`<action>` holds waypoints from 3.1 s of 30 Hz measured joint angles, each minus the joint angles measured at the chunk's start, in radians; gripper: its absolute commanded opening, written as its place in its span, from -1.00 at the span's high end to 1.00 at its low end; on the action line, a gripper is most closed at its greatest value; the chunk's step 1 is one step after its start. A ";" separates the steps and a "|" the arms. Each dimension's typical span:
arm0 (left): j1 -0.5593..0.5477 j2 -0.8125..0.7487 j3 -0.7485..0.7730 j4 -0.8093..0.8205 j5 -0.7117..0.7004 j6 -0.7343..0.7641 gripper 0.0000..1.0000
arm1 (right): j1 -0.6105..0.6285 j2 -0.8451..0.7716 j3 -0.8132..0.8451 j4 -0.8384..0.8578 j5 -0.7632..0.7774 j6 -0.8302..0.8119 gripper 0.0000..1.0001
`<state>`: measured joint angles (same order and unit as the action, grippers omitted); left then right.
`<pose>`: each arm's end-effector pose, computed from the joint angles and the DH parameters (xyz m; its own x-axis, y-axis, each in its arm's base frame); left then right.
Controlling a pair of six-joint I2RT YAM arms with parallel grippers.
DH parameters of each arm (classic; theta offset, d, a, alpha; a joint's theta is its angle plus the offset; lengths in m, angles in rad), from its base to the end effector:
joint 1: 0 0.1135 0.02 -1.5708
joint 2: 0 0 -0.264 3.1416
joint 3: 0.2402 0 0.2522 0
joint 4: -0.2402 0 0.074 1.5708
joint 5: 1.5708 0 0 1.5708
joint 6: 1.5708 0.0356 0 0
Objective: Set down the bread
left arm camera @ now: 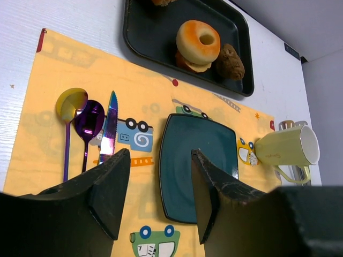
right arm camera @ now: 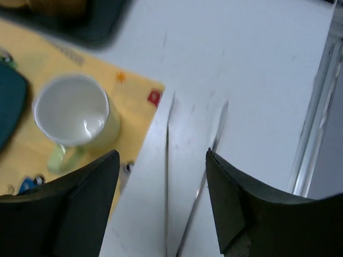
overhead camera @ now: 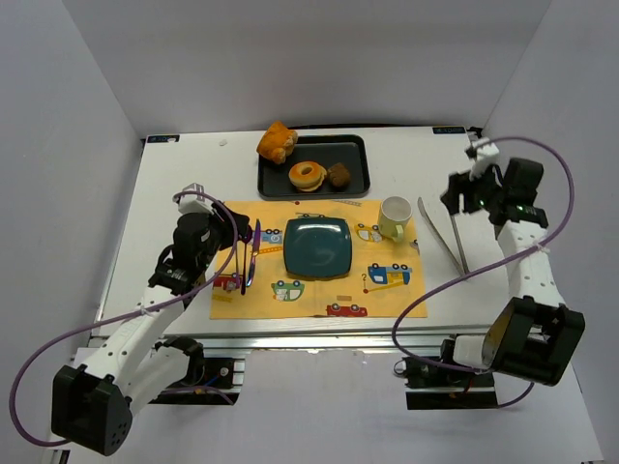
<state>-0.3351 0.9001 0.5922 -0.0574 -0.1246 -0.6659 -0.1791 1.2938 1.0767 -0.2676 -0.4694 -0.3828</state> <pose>0.1994 -0.0648 0.2642 -0.3992 -0.5101 -0.7619 -0.0380 0.8395 -0.5421 0.2917 -0.0364 0.3240 -0.3375 -0.2774 -0.8995 -0.3892 0.9112 -0.1350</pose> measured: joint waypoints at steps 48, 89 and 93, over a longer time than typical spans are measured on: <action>0.000 0.052 -0.014 0.094 0.035 0.014 -0.15 | -0.016 0.418 0.118 -0.180 0.117 -0.224 0.60; 0.000 0.047 -0.010 0.066 0.027 0.019 -0.15 | 0.697 0.703 0.770 -0.409 0.320 -0.680 0.08; 0.000 0.047 -0.010 0.066 0.024 0.020 -0.15 | 0.700 0.725 0.784 -0.408 0.340 -0.686 0.06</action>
<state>-0.3351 0.9470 0.5827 0.0090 -0.1001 -0.6460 0.5205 2.0186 1.8606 -0.6754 -0.1291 -1.0683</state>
